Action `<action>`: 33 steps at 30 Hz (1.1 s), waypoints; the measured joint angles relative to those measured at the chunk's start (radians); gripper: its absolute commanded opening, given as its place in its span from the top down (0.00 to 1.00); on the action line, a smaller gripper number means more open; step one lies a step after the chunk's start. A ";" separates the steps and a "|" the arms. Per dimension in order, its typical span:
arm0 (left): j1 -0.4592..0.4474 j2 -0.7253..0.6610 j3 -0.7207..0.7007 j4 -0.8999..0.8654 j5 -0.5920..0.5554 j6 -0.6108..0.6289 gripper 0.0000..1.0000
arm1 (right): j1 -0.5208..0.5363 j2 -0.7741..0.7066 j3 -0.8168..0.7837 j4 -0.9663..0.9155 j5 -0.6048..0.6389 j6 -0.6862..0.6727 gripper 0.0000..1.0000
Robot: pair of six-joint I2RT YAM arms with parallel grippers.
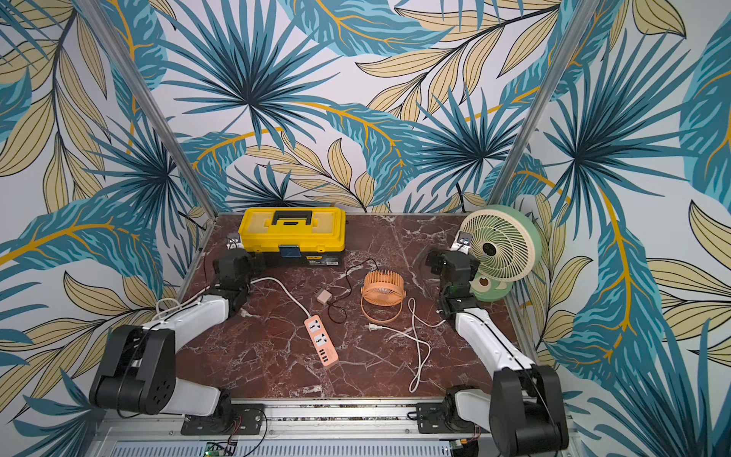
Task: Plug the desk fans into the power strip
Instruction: Pick up the plug from the center of the board.
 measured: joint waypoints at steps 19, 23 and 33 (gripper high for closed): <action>-0.354 -0.561 -0.149 -0.647 0.294 -0.483 0.27 | 0.649 0.062 0.367 -0.719 -0.281 0.163 0.16; -0.400 -0.639 -0.205 -0.609 0.320 -0.487 0.26 | 0.717 0.260 0.430 -0.717 -0.268 0.192 0.01; -0.410 -0.759 -0.328 -0.635 0.340 -0.523 0.28 | 0.835 0.534 0.512 -0.589 -0.216 0.196 0.02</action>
